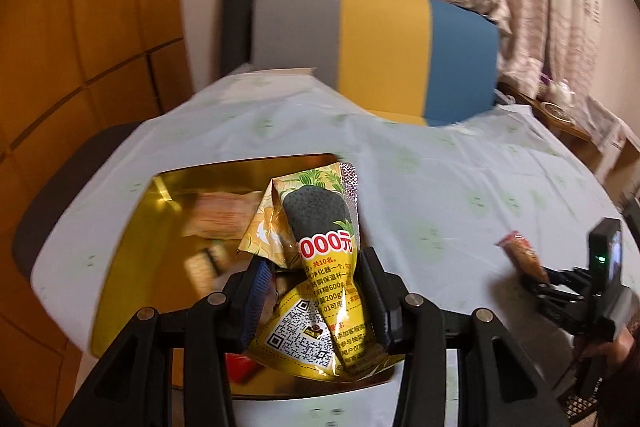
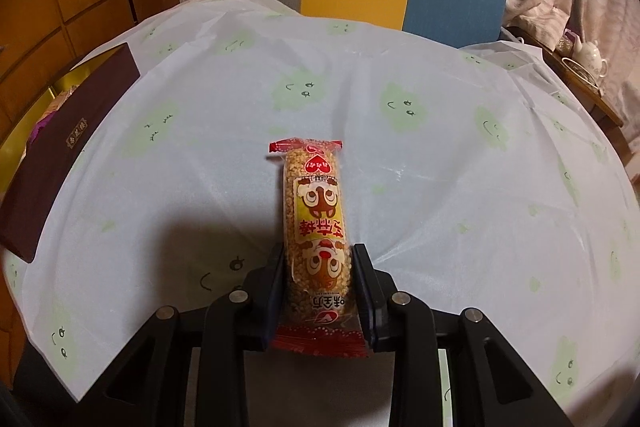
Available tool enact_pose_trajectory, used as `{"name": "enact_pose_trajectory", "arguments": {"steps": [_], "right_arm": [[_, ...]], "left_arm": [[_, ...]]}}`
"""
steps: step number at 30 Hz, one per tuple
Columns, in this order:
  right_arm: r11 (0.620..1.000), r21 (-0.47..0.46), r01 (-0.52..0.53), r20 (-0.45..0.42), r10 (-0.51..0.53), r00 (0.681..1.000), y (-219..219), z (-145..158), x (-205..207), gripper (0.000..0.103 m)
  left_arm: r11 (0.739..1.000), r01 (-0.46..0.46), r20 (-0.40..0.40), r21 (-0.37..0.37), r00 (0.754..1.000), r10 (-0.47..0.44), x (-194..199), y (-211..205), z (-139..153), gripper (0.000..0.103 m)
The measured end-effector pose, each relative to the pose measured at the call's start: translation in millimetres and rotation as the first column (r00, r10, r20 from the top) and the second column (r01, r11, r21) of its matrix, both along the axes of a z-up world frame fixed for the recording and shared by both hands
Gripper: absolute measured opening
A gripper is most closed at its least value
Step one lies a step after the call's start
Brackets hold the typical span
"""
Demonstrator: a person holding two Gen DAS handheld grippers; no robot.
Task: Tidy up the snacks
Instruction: 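Carry the yellow packet into the gold tin and open the left gripper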
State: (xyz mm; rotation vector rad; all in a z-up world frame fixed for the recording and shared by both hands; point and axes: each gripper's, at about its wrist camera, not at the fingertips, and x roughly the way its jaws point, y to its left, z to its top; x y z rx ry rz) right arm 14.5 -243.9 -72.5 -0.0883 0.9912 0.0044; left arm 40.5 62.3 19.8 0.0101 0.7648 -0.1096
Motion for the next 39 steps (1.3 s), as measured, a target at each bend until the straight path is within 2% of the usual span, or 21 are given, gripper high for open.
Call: {"name": "enact_pose_trajectory", "arguments": {"steps": [10,27,39], "right_arm": [[1.000,0.009,0.021,0.036,-0.021,0.999,0,-1,-4,0.032],[0.999,0.008,0.034,0.039,-0.035,0.999,0,-1,-5,0.032],[0.999,0.017,0.043,0.048,-0.044,0.998,-1,-2,-5,0.032]], "left_arm": [[0.994,-0.110,-0.055,-0.016,0.993,0.109,-5,44,-20,0.045],[0.985,-0.168,-0.083,-0.033,0.983,0.164,-3,66,-34,0.045],[0.968,-0.246,-0.113,-0.054,0.965,0.238,-7,90,-37,0.045]]}}
